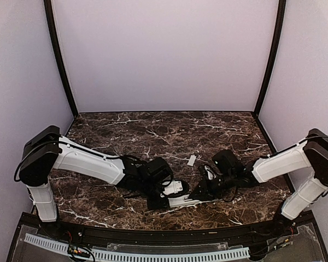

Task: Load the batteries into the remote control
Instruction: Place the battery in the battery compartment.

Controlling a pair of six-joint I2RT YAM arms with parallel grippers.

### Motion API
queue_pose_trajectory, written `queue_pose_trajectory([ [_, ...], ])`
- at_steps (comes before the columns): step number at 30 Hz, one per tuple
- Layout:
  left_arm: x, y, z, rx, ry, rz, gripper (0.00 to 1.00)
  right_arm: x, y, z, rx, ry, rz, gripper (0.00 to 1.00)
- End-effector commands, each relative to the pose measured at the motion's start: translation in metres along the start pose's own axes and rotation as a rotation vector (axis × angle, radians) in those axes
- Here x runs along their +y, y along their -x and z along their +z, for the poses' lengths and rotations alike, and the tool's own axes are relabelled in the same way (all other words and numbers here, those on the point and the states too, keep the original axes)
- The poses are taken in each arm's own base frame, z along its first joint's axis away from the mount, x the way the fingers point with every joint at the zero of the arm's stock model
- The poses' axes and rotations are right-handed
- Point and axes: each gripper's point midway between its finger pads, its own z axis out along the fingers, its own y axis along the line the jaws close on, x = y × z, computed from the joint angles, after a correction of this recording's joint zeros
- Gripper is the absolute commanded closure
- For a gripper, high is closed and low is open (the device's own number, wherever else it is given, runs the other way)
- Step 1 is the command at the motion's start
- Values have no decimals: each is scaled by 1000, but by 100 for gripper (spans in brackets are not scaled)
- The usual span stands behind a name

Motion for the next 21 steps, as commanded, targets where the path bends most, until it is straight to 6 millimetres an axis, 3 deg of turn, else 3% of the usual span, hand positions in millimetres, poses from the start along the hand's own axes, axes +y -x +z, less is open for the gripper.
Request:
queue_pose_trajectory([
  [1,2,-27,23,67,20,-66,100,-57,-26,-1,70,-274,68,83],
  [6,2,-28,23,69,19,-62,100,-49,-17,-9,49,-304,41,75],
  [21,1,-29,24,72,16,-57,100,-22,-1,-18,61,-305,-35,65],
])
